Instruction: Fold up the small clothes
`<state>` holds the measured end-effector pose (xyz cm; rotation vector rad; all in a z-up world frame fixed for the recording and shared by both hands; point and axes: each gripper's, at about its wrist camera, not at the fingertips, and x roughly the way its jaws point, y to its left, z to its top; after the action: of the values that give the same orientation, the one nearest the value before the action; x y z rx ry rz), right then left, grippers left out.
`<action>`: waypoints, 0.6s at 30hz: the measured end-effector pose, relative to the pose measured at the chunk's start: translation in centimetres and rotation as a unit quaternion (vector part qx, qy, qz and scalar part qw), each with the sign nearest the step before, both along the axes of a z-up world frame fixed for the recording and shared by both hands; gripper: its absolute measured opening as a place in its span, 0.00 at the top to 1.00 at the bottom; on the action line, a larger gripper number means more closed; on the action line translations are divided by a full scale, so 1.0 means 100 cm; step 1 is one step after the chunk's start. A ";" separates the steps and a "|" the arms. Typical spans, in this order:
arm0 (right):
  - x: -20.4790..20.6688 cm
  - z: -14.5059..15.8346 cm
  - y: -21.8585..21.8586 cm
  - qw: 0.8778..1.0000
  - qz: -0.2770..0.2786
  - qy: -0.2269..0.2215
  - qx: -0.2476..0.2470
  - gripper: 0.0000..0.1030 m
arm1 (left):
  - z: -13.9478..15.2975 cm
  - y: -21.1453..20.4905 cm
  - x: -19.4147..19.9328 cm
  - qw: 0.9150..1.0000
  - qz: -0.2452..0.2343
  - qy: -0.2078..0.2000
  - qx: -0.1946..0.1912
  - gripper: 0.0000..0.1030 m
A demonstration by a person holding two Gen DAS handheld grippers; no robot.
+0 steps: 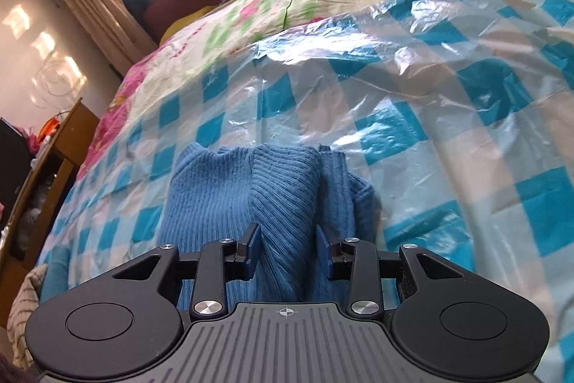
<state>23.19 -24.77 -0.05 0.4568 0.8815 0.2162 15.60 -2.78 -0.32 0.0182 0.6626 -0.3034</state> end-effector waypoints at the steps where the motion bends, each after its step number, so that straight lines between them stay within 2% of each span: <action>1: 0.001 0.000 0.000 1.000 -0.002 0.002 0.000 0.78 | 0.001 0.000 0.001 1.000 0.000 -0.002 0.000 0.45; 2: 0.000 0.000 -0.002 1.000 -0.003 0.004 0.006 0.90 | 0.001 0.000 0.002 1.000 0.001 -0.005 -0.001 0.45; 6: -0.017 0.013 -0.016 0.999 -0.011 -0.025 0.019 0.94 | 0.005 0.000 0.004 1.000 0.004 -0.022 -0.009 0.45; 8: -0.021 0.012 -0.027 0.999 -0.032 -0.031 0.028 0.95 | 0.002 -0.001 0.010 1.000 0.010 -0.013 -0.013 0.44; 12: -0.012 -0.014 -0.033 0.998 -0.053 0.004 0.014 0.95 | -0.013 -0.008 0.021 1.000 0.012 0.015 0.002 0.40; 15: -0.013 -0.012 -0.028 0.999 -0.051 -0.007 -0.001 0.95 | -0.017 -0.009 0.023 1.000 0.014 0.023 0.005 0.39; 16: -0.013 -0.010 -0.028 0.999 -0.049 -0.007 0.000 0.94 | -0.015 -0.008 0.023 1.000 0.014 0.023 0.002 0.39; 17: -0.014 -0.008 -0.028 0.999 -0.045 -0.005 0.001 0.87 | -0.013 -0.007 0.022 1.000 0.014 0.022 0.000 0.39; 18: -0.016 -0.006 -0.029 0.999 -0.046 -0.006 -0.003 0.86 | -0.011 -0.006 0.021 1.000 0.013 0.019 -0.001 0.39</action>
<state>21.57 -27.67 -0.67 0.4892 0.8468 0.1325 17.73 -3.41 -1.47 0.0023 0.7006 -0.2803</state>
